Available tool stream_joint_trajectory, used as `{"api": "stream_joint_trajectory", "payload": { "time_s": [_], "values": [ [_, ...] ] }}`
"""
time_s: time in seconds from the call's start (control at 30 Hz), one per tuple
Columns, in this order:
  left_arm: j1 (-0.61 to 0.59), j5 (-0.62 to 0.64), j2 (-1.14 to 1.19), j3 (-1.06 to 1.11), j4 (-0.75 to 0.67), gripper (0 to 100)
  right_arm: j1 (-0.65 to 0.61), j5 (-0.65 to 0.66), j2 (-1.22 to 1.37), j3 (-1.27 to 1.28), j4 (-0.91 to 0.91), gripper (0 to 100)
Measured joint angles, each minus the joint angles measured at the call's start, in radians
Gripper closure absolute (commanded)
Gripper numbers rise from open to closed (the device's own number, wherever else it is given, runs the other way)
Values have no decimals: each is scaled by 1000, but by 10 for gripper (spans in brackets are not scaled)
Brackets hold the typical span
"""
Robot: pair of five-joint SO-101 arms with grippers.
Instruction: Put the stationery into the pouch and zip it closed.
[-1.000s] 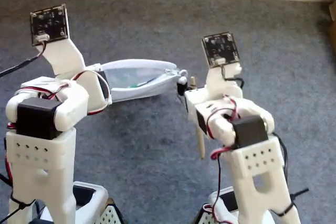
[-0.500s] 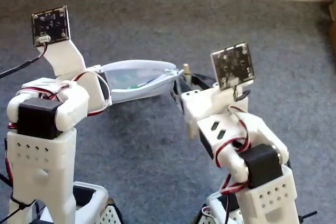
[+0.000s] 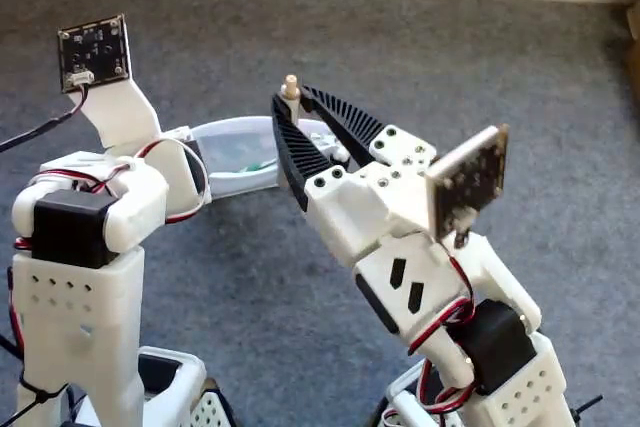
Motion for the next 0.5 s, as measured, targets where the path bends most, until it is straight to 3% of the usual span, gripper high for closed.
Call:
{"api": "stream_joint_trajectory", "payload": {
  "time_s": [0.23,0.5],
  "values": [
    [0,0,0,0,0,992,-9,0,-5,21,-245,994],
    [-2,0,0,0,0,992,-9,0,0,253,-500,994]
  ]
}}
